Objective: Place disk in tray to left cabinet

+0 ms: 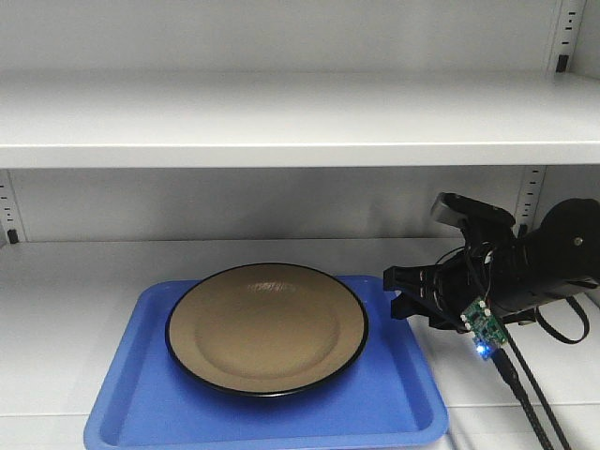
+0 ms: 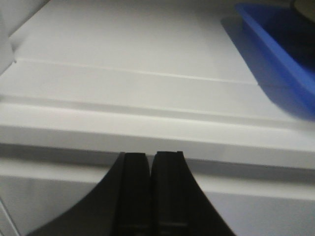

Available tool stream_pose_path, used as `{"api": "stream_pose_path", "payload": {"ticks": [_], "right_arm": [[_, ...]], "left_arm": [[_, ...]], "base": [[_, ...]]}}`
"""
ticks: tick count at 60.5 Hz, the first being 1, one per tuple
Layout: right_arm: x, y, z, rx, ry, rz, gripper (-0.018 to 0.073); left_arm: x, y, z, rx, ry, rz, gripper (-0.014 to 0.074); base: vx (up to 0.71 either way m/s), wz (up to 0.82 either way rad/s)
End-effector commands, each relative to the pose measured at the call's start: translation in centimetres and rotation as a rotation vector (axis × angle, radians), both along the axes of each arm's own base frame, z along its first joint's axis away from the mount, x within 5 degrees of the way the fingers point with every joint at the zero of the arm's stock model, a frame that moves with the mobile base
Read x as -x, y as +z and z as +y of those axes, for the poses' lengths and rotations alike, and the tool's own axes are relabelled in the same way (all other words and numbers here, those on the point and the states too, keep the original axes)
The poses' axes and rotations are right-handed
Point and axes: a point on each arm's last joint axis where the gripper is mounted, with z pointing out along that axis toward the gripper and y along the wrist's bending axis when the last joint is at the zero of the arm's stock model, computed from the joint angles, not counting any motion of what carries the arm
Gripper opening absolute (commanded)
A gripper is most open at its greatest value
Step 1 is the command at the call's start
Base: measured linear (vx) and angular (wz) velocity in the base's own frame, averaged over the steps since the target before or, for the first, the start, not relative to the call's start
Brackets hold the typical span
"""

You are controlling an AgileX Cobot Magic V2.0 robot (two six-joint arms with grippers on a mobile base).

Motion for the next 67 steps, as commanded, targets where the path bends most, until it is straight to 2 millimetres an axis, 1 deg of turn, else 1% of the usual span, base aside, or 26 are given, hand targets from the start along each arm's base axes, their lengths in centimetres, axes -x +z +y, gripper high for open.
{"api": "stream_pose_path", "payload": {"ticks": [1, 5, 9, 13, 67], "right_arm": [[0.4, 3.2, -0.2, -0.034, -0.015, -0.136, 0.0400], [0.4, 3.2, -0.2, -0.034, -0.015, -0.136, 0.0400], [0.4, 3.2, -0.2, -0.034, -0.015, -0.136, 0.0400], [0.3, 3.2, -0.2, -0.034, -0.015, -0.138, 0.0400], [0.3, 3.2, -0.1, -0.038, -0.016, -0.134, 0.0400]], "left_arm": [[0.5, -0.5, 0.1, 0.004, 0.019, -0.137, -0.0008], [1.0, -2.6, 0.2, 0.007, 0.026, -0.176, -0.0008], [1.5, -3.8, 0.2, 0.012, 0.032, -0.235, -0.0008], [2.0, -3.5, 0.1, 0.007, 0.021, -0.235, -0.0007], [1.8, -3.5, 0.1, 0.008, 0.020, -0.224, -0.0006]], "base": [[0.00, 0.00], [0.00, 0.00], [0.00, 0.00], [0.00, 0.00], [0.00, 0.00]]}}
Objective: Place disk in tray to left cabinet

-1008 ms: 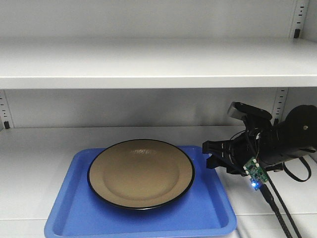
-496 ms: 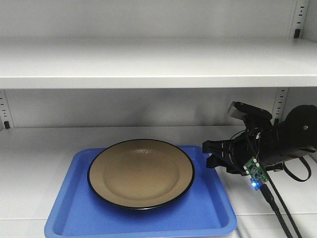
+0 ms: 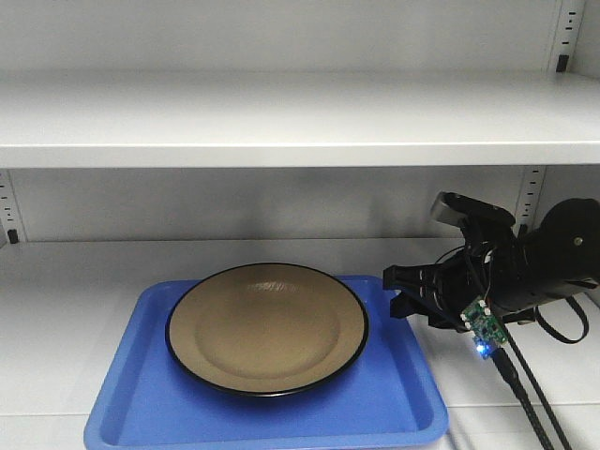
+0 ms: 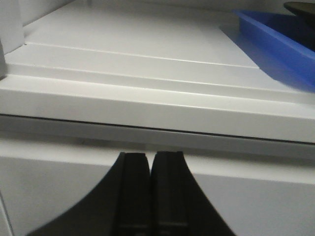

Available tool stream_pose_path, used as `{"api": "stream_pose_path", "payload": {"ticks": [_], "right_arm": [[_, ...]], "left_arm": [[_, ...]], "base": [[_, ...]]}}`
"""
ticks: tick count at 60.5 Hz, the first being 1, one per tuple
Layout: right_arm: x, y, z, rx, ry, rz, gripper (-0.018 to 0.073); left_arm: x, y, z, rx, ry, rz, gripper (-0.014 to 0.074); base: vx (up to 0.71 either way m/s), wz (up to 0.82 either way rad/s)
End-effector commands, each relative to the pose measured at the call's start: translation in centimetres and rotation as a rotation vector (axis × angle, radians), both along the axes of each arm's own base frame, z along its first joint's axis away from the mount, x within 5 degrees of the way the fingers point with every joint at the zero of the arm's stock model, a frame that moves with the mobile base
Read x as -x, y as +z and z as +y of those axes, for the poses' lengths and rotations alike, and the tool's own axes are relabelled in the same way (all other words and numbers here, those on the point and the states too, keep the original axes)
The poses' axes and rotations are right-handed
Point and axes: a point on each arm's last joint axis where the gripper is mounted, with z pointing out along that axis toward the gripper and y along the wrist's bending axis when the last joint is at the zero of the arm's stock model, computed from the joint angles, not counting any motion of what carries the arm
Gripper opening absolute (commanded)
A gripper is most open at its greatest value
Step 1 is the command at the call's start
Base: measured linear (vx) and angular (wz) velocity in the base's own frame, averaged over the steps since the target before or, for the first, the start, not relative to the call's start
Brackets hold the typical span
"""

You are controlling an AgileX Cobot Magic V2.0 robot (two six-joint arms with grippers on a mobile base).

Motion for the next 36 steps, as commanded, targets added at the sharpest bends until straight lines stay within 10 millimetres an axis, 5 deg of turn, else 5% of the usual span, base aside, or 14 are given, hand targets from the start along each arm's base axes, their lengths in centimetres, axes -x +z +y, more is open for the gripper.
{"api": "stream_pose_path", "payload": {"ticks": [1, 13, 21, 33, 34, 36], "right_arm": [[0.4, 3.1, -0.1, -0.033, -0.014, -0.130, 0.0400], [1.8, 4.2, -0.6, -0.013, -0.001, -0.170, 0.0385], [4.0, 2.9, -1.4, -0.016, -0.042, -0.217, 0.0357], [10.5, 2.0, -3.7, 0.025, -0.098, -0.412, 0.0261], [14.5, 1.7, -5.0, 0.098, -0.084, -0.541, 0.0176], [15.4, 1.6, -5.3, 0.119, -0.078, -0.574, 0.0144]], "left_arm": [[-0.1, 0.3, 0.1, 0.015, 0.008, -0.073, -0.0006], [-0.1, 0.3, 0.1, 0.009, 0.007, -0.070, -0.0006], [-0.1, 0.3, 0.1, 0.009, 0.007, -0.070, -0.0006], [-0.1, 0.3, 0.1, 0.009, 0.007, -0.070, -0.0006], [-0.1, 0.3, 0.1, 0.009, 0.007, -0.070, -0.0006], [-0.1, 0.3, 0.1, 0.009, 0.007, -0.070, -0.0006]], "base": [[0.00, 0.00], [0.00, 0.00], [0.00, 0.00], [0.00, 0.00], [0.00, 0.00], [0.00, 0.00]]}}
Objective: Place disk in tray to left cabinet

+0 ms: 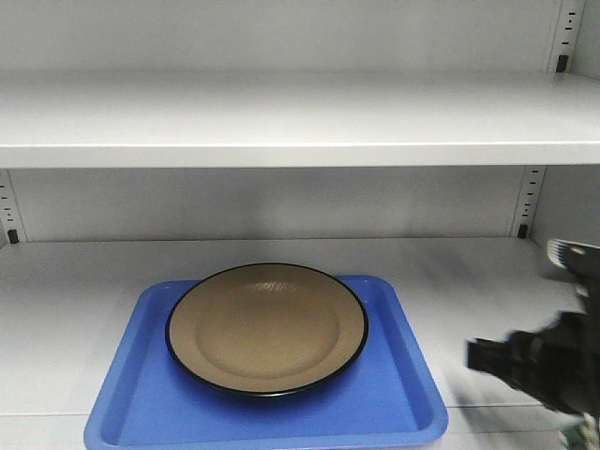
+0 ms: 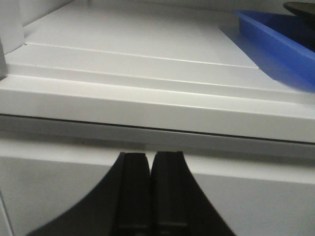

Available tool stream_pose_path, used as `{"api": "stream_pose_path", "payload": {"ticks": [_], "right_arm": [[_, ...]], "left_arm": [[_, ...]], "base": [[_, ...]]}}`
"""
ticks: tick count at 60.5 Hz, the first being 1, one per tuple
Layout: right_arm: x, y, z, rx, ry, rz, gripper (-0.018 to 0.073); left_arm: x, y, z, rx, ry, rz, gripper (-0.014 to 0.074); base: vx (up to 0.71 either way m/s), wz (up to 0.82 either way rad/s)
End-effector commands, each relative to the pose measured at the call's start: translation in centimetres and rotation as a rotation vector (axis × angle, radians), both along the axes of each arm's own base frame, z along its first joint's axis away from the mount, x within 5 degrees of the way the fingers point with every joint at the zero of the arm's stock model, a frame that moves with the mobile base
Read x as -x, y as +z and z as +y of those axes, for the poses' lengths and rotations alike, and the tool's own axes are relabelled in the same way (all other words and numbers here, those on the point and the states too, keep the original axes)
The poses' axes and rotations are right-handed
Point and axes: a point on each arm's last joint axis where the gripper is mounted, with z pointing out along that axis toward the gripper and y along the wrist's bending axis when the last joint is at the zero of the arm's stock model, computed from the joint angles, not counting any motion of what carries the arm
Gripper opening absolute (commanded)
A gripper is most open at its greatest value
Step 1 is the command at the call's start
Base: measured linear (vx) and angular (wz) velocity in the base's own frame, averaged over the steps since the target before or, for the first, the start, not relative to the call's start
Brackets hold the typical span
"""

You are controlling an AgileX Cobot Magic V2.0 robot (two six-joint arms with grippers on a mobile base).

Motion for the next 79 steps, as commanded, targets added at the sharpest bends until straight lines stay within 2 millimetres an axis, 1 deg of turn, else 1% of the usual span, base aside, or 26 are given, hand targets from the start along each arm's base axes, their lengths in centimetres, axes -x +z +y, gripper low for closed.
{"api": "stream_pose_path", "payload": {"ticks": [1, 2, 4, 5, 6, 10, 11, 16, 17, 23, 28, 36, 40, 44, 45, 48, 62, 79], "right_arm": [[2.8, 1.5, -1.1, 0.065, -0.004, -0.231, 0.0130], [3.5, 1.6, -1.3, 0.075, -0.002, -0.253, 0.0117], [4.4, 1.2, -1.5, 0.102, 0.003, -0.277, 0.0089], [4.8, 0.7, -1.7, 0.118, 0.006, -0.279, 0.0075], [5.4, 0.6, -1.9, 0.133, 0.006, -0.304, 0.0052], [7.2, -1.0, -2.9, 0.154, -0.023, -0.317, -0.0016], [7.6, -1.7, -3.1, 0.157, -0.032, -0.306, -0.0015], [9.3, -3.8, -4.2, 0.157, -0.090, -0.311, -0.0011], [9.7, -4.5, -4.4, 0.160, -0.105, -0.304, -0.0011], [11.6, -6.7, -5.2, 0.175, -0.151, -0.302, -0.0010], [13.1, -8.0, -5.3, 0.193, -0.152, -0.334, -0.0009], [15.4, -9.7, -5.4, 0.257, -0.139, -0.435, -0.0008], [16.3, -11.0, -5.5, 0.280, -0.137, -0.481, -0.0008], [17.0, -12.6, -5.5, 0.253, -0.145, -0.507, -0.0008], [17.2, -12.7, -5.5, 0.243, -0.149, -0.527, -0.0008], [17.6, -12.9, -5.6, 0.211, -0.162, -0.496, -0.0008], [17.5, -13.1, -5.3, 0.221, -0.103, -0.490, -0.0008], [17.5, -13.0, -5.3, 0.222, -0.107, -0.491, -0.0008]], "left_arm": [[-0.1, 0.3, 0.1, 0.009, 0.007, -0.071, -0.0006], [-0.1, 0.3, 0.1, 0.009, 0.007, -0.071, -0.0006], [-0.1, 0.3, 0.1, 0.009, 0.007, -0.071, -0.0006], [-0.1, 0.3, 0.1, 0.009, 0.007, -0.071, -0.0006], [-0.1, 0.3, 0.1, 0.009, 0.007, -0.071, -0.0006], [-0.1, 0.3, 0.1, 0.009, 0.007, -0.071, -0.0006], [-0.1, 0.3, 0.1, 0.009, 0.007, -0.071, -0.0006], [-0.1, 0.3, 0.1, 0.009, 0.007, -0.071, -0.0006], [-0.1, 0.3, 0.1, 0.009, 0.007, -0.071, -0.0006], [-0.1, 0.3, 0.1, 0.009, 0.007, -0.071, -0.0006], [-0.1, 0.3, 0.1, 0.009, 0.007, -0.071, -0.0006], [-0.1, 0.3, 0.1, 0.009, 0.007, -0.071, -0.0006], [-0.1, 0.3, 0.1, 0.009, 0.007, -0.071, -0.0006], [-0.1, 0.3, 0.1, 0.009, 0.007, -0.071, -0.0006], [-0.1, 0.3, 0.1, 0.009, 0.007, -0.071, -0.0006], [-0.1, 0.3, 0.1, 0.009, 0.007, -0.071, -0.0006], [-0.1, 0.3, 0.1, 0.010, 0.007, -0.073, -0.0006], [-0.1, 0.3, 0.1, 0.010, 0.007, -0.073, -0.0006]], "base": [[0.00, 0.00], [0.00, 0.00], [0.00, 0.00], [0.00, 0.00], [0.00, 0.00], [0.00, 0.00], [0.00, 0.00], [0.00, 0.00], [0.00, 0.00], [0.00, 0.00], [0.00, 0.00], [0.00, 0.00], [0.00, 0.00], [0.00, 0.00], [0.00, 0.00], [0.00, 0.00], [0.00, 0.00], [0.00, 0.00]]}}
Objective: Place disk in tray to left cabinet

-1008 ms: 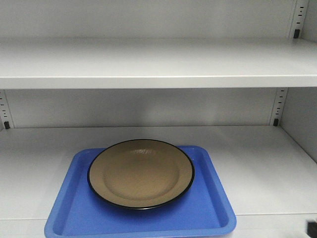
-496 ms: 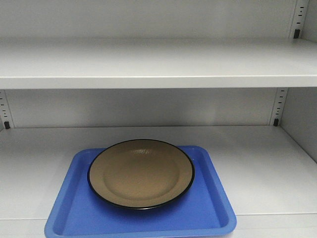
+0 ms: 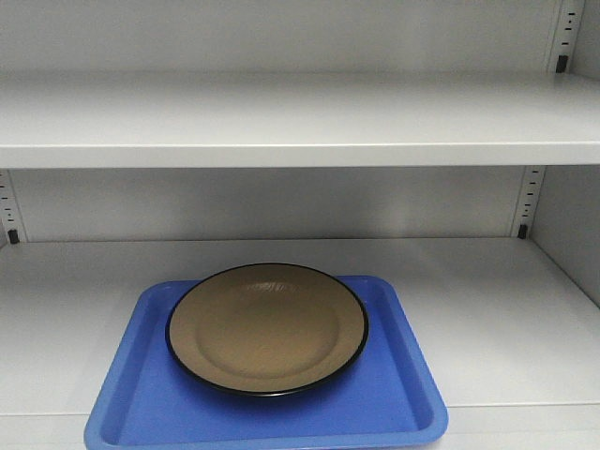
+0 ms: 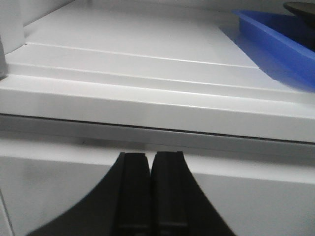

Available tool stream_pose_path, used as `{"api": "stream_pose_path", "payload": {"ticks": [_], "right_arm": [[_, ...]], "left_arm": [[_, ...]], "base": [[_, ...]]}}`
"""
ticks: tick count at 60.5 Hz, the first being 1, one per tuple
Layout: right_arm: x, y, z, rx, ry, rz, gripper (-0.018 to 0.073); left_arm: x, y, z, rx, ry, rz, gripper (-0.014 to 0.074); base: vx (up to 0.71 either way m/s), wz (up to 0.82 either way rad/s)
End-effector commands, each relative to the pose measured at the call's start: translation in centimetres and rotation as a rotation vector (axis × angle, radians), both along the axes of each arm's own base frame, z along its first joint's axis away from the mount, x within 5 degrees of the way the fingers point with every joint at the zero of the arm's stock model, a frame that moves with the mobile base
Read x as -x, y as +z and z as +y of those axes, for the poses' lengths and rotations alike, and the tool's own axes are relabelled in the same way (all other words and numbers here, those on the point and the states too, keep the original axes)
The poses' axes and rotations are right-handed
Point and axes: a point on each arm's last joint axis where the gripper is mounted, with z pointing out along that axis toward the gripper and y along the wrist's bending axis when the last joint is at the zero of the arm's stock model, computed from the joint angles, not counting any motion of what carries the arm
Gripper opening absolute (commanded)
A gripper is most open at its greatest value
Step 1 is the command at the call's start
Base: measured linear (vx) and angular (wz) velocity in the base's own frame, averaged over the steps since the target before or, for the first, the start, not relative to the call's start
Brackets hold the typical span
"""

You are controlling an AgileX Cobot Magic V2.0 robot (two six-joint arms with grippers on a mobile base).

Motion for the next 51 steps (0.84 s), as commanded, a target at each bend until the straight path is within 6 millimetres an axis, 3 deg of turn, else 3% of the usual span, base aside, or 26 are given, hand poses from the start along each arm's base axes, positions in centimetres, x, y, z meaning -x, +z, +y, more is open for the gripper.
{"api": "stream_pose_path", "payload": {"ticks": [1, 51], "right_arm": [[-0.05, 0.04, 0.09, 0.006, 0.010, -0.066, -0.0008], [-0.05, 0.04, 0.09, 0.006, 0.010, -0.066, -0.0008]], "left_arm": [[-0.11, 0.30, 0.06, 0.011, 0.007, -0.073, -0.0006], [-0.11, 0.30, 0.06, 0.011, 0.007, -0.073, -0.0006]], "base": [[0.00, 0.00], [0.00, 0.00]]}}
